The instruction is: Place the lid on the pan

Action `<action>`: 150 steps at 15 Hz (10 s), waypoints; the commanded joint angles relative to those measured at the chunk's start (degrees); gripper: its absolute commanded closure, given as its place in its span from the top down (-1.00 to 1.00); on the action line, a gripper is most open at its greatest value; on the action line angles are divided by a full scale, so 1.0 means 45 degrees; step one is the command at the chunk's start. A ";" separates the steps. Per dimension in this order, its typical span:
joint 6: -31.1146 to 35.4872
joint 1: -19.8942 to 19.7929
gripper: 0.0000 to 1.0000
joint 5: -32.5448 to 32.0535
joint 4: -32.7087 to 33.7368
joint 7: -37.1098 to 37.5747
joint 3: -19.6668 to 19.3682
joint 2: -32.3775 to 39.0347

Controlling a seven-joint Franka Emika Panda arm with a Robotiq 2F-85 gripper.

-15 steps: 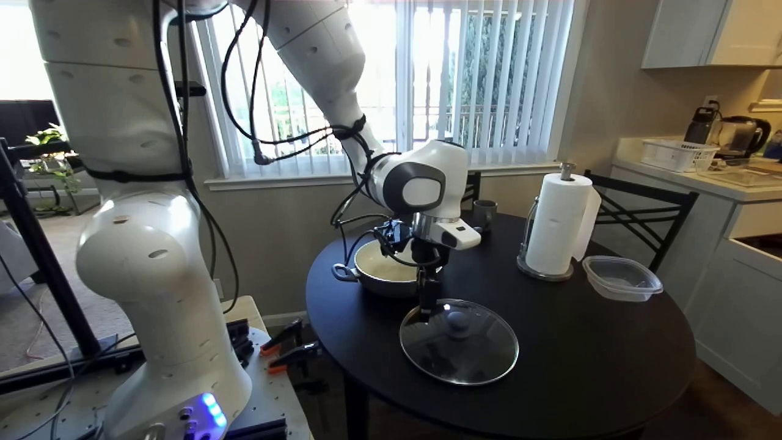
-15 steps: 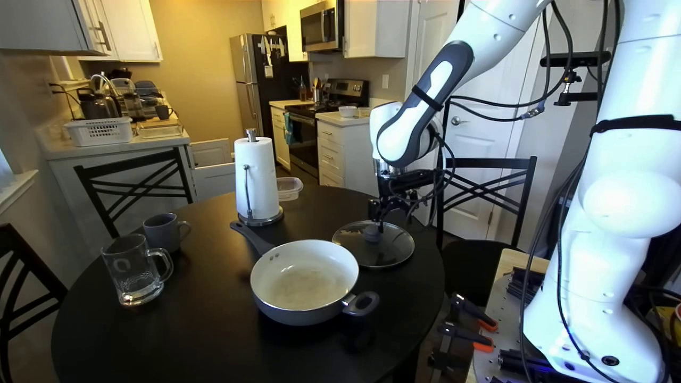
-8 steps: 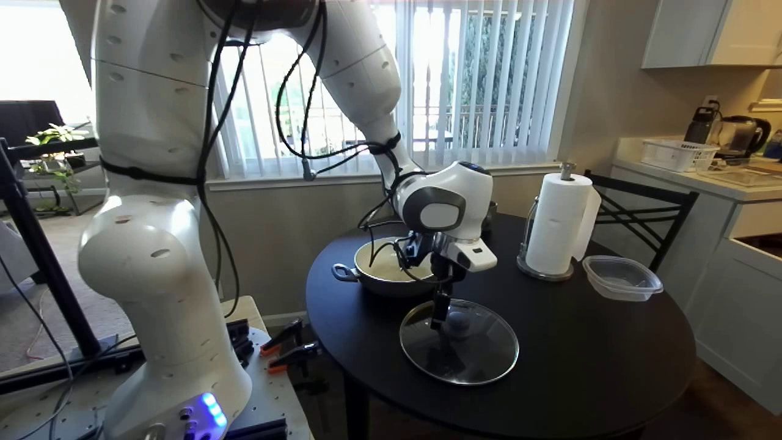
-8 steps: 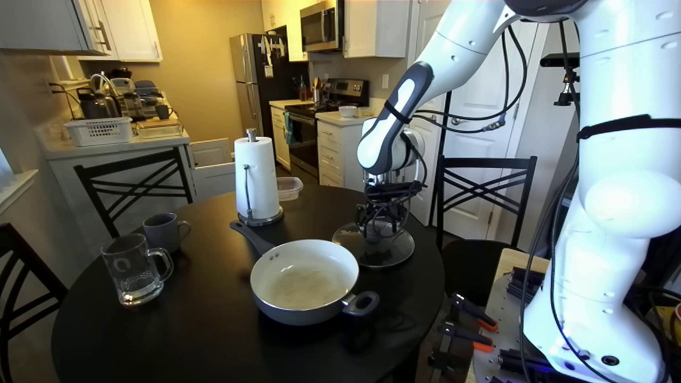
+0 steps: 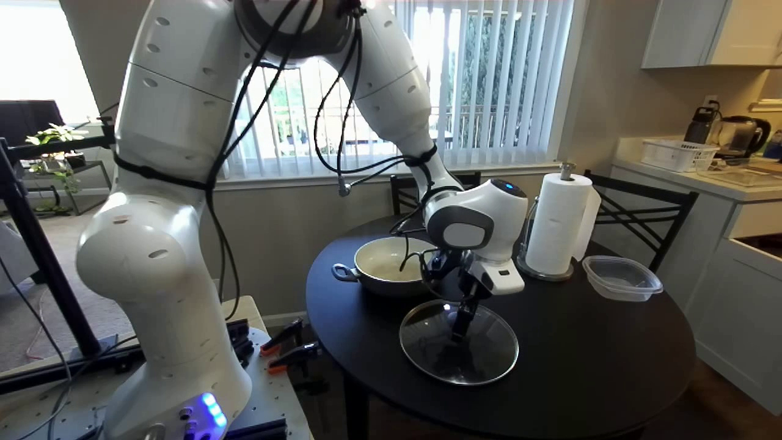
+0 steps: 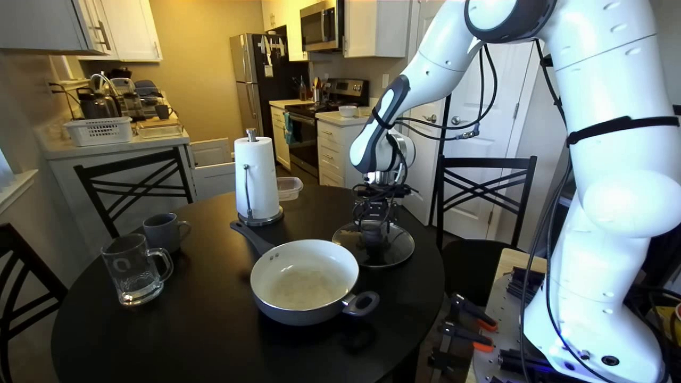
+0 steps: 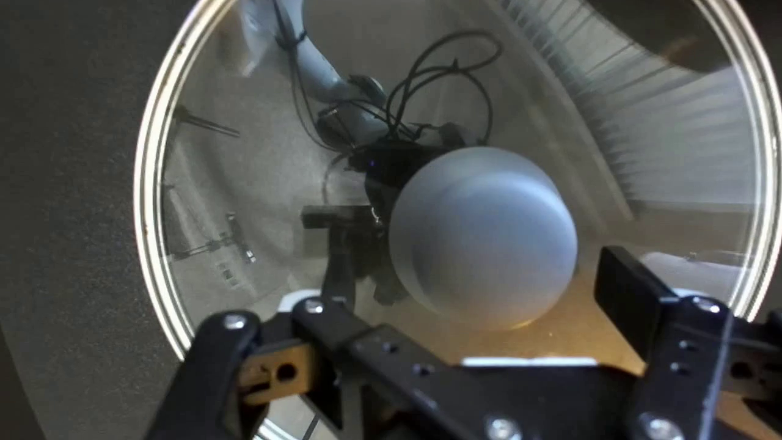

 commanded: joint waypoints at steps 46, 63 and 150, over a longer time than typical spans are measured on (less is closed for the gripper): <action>0.1093 0.1144 1.00 -0.2129 -0.1823 -0.0182 -0.0329 -0.1170; 0.1009 0.1093 0.64 -0.1952 -0.1278 -0.0120 -0.0433 -0.0797; -0.1151 0.4223 -0.35 -0.4022 0.0944 0.0812 0.3084 -0.1583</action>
